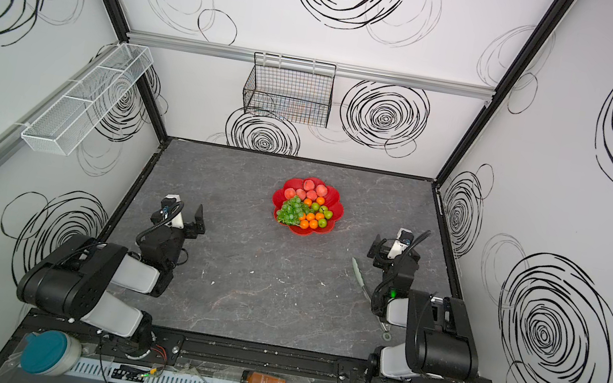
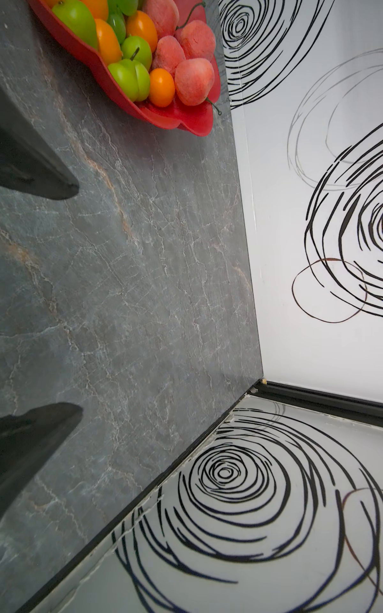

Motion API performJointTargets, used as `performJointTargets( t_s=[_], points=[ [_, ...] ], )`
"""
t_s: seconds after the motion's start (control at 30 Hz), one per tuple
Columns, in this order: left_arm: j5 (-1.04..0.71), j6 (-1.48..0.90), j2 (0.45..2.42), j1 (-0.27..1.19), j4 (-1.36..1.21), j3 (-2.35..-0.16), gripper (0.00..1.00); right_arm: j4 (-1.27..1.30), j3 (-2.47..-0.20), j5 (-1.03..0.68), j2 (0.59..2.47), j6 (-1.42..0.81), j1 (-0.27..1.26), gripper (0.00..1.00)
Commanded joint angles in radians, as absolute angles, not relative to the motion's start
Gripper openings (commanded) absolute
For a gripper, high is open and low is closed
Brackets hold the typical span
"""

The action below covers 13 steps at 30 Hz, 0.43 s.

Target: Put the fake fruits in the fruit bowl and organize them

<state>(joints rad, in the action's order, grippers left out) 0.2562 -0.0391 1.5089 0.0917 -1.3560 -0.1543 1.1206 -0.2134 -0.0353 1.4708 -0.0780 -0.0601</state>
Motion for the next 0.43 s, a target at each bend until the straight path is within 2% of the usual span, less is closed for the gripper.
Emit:
performJointTargets(
  t_s=[0.0,0.3,0.4],
  points=[
    [0.281,-0.017,1.502,0.101,-1.427,-0.166,0.96,1.161,-0.222,-0.022,1.475,-0.067,-0.064,1.00],
    [0.231,-0.031,1.500,0.077,-1.402,-0.176,0.96,1.161,-0.222,-0.022,1.474,-0.067,-0.064,1.00],
    [0.267,-0.011,1.503,0.104,-1.429,-0.164,0.96,1.161,-0.222,-0.023,1.474,-0.067,-0.064,1.00]
  ],
)
